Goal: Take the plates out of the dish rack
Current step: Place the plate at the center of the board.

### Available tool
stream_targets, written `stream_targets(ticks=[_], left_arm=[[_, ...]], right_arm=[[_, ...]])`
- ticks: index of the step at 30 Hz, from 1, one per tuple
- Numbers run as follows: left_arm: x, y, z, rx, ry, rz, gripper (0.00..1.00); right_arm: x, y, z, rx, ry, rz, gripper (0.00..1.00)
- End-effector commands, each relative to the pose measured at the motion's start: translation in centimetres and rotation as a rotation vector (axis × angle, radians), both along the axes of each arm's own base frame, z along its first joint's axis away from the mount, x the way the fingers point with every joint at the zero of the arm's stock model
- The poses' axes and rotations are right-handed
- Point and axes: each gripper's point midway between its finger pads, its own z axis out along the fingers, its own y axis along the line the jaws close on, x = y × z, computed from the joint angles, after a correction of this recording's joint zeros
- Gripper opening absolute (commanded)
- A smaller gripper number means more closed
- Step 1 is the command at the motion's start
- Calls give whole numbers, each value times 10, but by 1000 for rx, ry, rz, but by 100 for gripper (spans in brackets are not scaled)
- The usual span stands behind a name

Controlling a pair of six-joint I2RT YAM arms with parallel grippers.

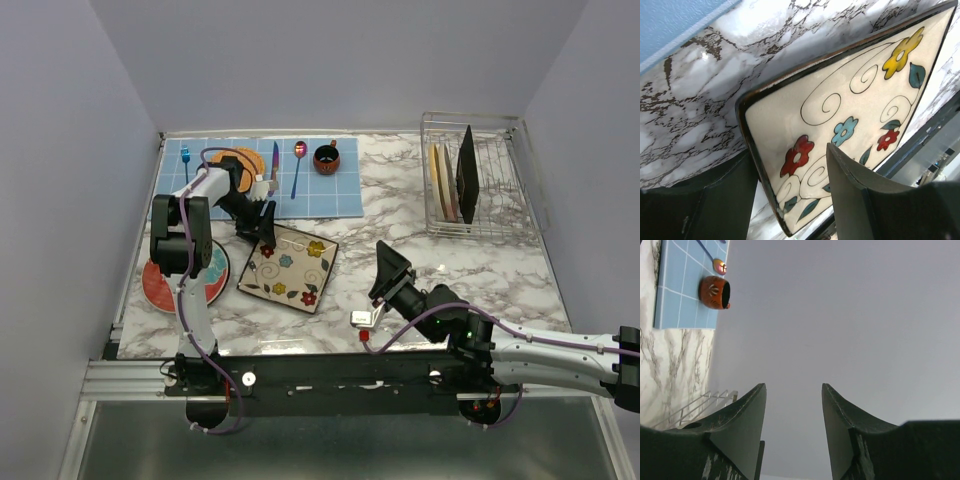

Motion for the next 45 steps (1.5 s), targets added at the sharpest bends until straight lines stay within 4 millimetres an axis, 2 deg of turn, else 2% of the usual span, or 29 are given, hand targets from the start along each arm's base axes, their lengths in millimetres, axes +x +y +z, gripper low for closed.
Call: stream_targets(ticks=[1, 11, 18, 26, 27, 29, 30, 33, 34, 36, 37, 38, 42, 45], left_arm=[[21, 18, -12, 111, -112, -36, 65], [18, 21, -10, 132, -126, -36, 69], [18, 24, 2, 144, -160, -29, 72], [22, 22, 28, 131, -234, -27, 72], [22, 21, 33, 129, -247, -25, 72], [20, 17, 37, 120, -256, -27, 72], [21, 17, 39, 120, -267, -26, 72], [17, 11, 41, 115, -285, -39, 72], [15, 9, 39, 112, -281, -46, 72], [12, 1, 41, 104, -296, -76, 72], [12, -2, 40, 105, -301, -88, 72], [11, -6, 39, 110, -309, -105, 72], [15, -14, 30, 117, -322, -138, 72], [23, -15, 33, 136, -353, -138, 72]], right_arm=[[-4, 1, 4, 19, -19, 23, 56], [-4, 2, 5, 18, -21, 23, 56], [0, 2, 15, 55, 9, 1, 56], [10, 4, 44, 167, 113, -61, 57], [13, 3, 59, 220, 128, -71, 57], [16, 5, 59, 217, 167, -90, 57], [18, 5, 71, 265, 183, -99, 57], [22, 5, 76, 291, 213, -117, 57], [23, 4, 88, 322, 219, -122, 57], [29, 1, 84, 346, 288, -157, 57], [31, 0, 100, 392, 301, -160, 57], [33, -3, 94, 371, 336, -180, 57], [39, -9, 103, 462, 460, -226, 57], [43, -15, 116, 514, 479, -252, 57]])
